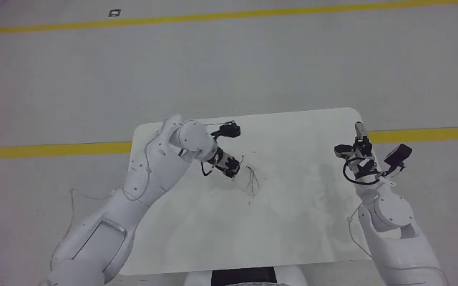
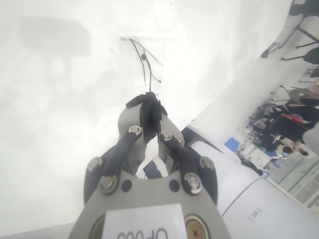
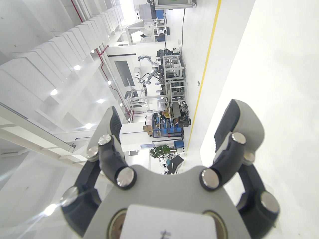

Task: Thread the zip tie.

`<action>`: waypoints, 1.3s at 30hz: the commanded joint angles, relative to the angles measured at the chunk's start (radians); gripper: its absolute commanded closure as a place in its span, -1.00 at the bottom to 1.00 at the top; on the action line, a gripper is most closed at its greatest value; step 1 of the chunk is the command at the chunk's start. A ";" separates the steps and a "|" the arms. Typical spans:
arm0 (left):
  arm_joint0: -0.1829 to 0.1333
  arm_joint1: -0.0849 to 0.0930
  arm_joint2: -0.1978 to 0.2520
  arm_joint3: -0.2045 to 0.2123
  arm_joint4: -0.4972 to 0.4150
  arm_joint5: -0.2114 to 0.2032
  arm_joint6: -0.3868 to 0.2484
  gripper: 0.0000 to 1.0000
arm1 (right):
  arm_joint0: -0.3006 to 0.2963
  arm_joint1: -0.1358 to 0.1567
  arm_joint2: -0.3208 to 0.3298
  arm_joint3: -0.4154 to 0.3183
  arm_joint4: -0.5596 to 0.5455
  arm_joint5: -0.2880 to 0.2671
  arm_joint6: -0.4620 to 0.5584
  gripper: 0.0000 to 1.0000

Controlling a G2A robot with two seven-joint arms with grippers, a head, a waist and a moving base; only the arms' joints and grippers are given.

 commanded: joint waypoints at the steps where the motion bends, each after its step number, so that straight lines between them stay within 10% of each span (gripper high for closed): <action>1: 0.036 0.028 -0.056 -0.011 -0.093 -0.116 0.000 1.00 | 0.000 0.000 0.000 0.000 0.000 0.000 0.000 -1.00; 7: 0.098 0.097 -0.131 -0.009 -0.288 -0.281 0.000 1.00 | 0.000 0.000 0.000 0.000 0.000 0.000 0.000 -1.00; 15: 0.149 0.180 -0.133 -0.091 -0.493 -0.281 0.000 1.00 | 0.000 0.000 0.000 0.000 0.000 0.000 0.000 -1.00; 29: 0.164 0.200 -0.153 -0.056 -0.511 -0.281 0.072 1.00 | 0.000 0.000 0.000 0.000 0.000 0.000 0.000 -1.00; 39: 0.153 0.226 -0.325 -0.015 -0.754 -0.281 0.000 1.00 | 0.000 0.000 0.000 0.000 0.000 0.000 0.000 -1.00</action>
